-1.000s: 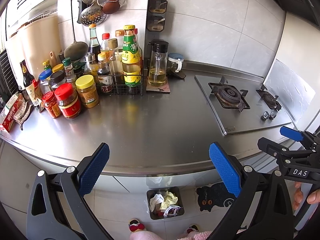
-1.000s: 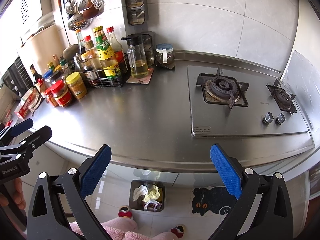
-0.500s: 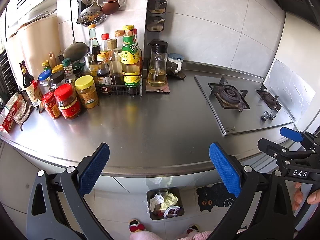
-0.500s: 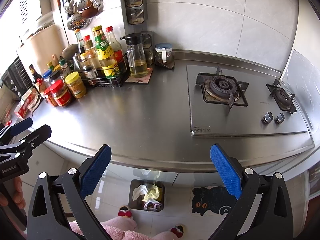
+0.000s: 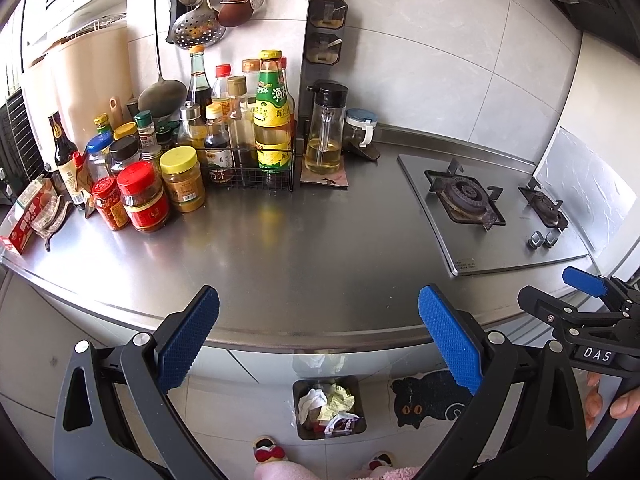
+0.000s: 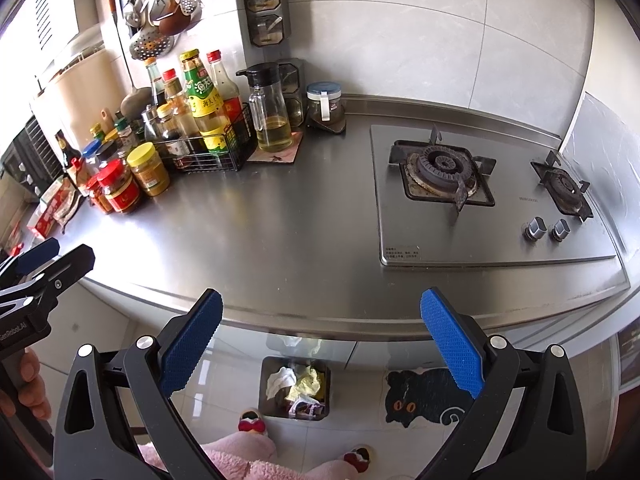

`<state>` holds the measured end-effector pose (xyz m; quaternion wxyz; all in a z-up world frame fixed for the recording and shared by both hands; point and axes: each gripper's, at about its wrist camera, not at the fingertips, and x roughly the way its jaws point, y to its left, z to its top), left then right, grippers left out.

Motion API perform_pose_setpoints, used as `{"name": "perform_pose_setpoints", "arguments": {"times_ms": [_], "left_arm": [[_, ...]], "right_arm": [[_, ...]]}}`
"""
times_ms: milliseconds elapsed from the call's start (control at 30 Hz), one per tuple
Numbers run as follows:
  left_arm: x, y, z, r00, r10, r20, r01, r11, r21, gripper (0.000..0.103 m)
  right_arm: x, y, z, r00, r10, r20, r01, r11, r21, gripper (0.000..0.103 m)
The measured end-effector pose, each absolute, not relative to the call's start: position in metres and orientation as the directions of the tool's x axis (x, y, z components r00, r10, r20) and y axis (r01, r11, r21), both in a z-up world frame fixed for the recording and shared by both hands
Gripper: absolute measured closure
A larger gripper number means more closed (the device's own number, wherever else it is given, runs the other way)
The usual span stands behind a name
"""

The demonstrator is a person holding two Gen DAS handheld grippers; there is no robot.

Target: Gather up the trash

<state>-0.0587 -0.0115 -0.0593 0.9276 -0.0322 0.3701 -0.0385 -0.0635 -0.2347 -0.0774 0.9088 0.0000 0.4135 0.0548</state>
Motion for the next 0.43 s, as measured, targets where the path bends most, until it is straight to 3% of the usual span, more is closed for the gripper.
{"name": "perform_pose_setpoints", "arguments": {"times_ms": [433], "left_arm": [[-0.0598,-0.0139,-0.0576,0.719,-0.076,-0.691,0.044,0.997,-0.065,0.008]], "right_arm": [[-0.0642,-0.2339,-0.0769,0.652,0.103,-0.751,-0.097,0.994,0.053,0.003]]}}
